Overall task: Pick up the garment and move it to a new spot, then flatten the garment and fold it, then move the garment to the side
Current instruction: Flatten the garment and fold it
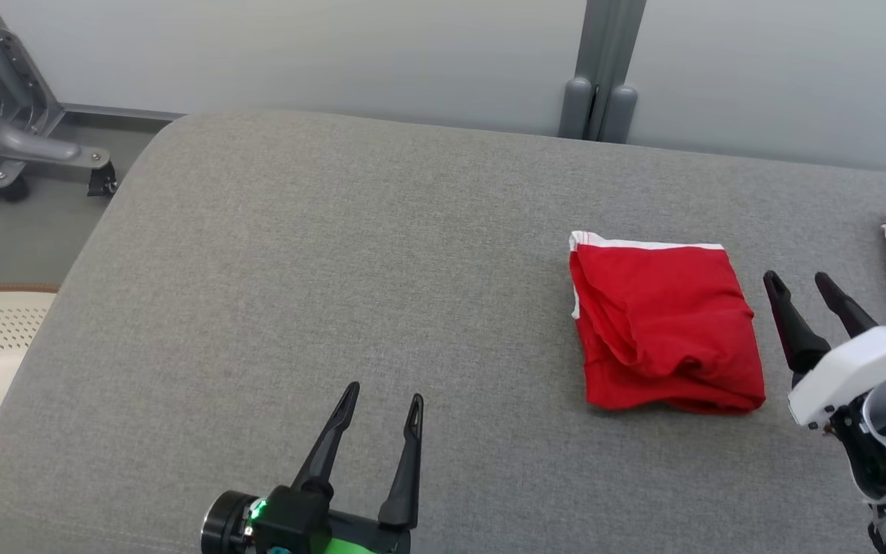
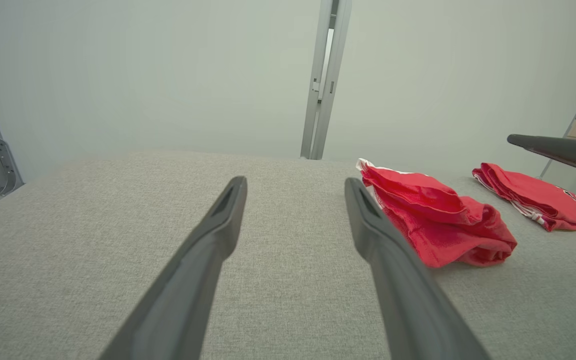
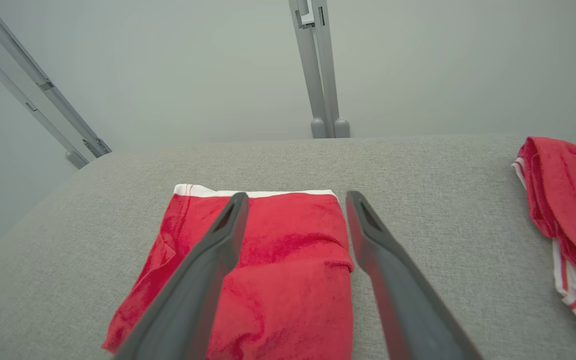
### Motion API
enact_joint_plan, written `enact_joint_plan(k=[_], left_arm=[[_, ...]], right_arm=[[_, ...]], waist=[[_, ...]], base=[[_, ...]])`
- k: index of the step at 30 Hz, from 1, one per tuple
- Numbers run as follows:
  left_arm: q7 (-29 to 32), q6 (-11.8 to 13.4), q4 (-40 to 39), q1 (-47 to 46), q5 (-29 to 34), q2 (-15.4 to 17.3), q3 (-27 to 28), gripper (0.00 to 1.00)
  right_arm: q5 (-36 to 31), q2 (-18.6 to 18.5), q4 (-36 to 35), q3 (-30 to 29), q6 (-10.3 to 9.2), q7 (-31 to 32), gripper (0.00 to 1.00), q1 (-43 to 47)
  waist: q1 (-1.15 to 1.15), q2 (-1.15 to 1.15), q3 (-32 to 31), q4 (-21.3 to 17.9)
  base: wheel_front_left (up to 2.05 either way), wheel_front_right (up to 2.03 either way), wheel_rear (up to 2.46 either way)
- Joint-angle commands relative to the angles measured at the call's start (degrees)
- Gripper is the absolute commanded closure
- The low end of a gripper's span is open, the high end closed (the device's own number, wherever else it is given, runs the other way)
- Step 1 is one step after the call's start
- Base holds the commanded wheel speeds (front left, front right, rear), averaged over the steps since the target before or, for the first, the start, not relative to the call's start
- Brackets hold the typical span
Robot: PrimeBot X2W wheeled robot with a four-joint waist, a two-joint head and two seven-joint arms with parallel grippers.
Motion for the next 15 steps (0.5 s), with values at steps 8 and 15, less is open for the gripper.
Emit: enact_joint_plan(k=[8, 15], left_arm=[[0.0, -0.4, 0.0, 2.0, 1.2, 0.1, 1.4, 0.00], [0.0, -1.4, 0.6, 0.4, 1.2, 0.1, 0.5, 0.00]], right_arm=[[-0.6, -0.4, 1.4, 3.5, 0.02, -6.6, 1.00, 3.8], [-0.6, 0.2, 10.7, 9.6, 0.01, -8.6, 1.00, -3.4]], waist=[[0.00, 0.00, -1.8, -4.0], [0.00, 0.00, -0.9, -0.2]], base=[[0.00, 0.00, 0.00], [0.00, 0.00, 0.00]])
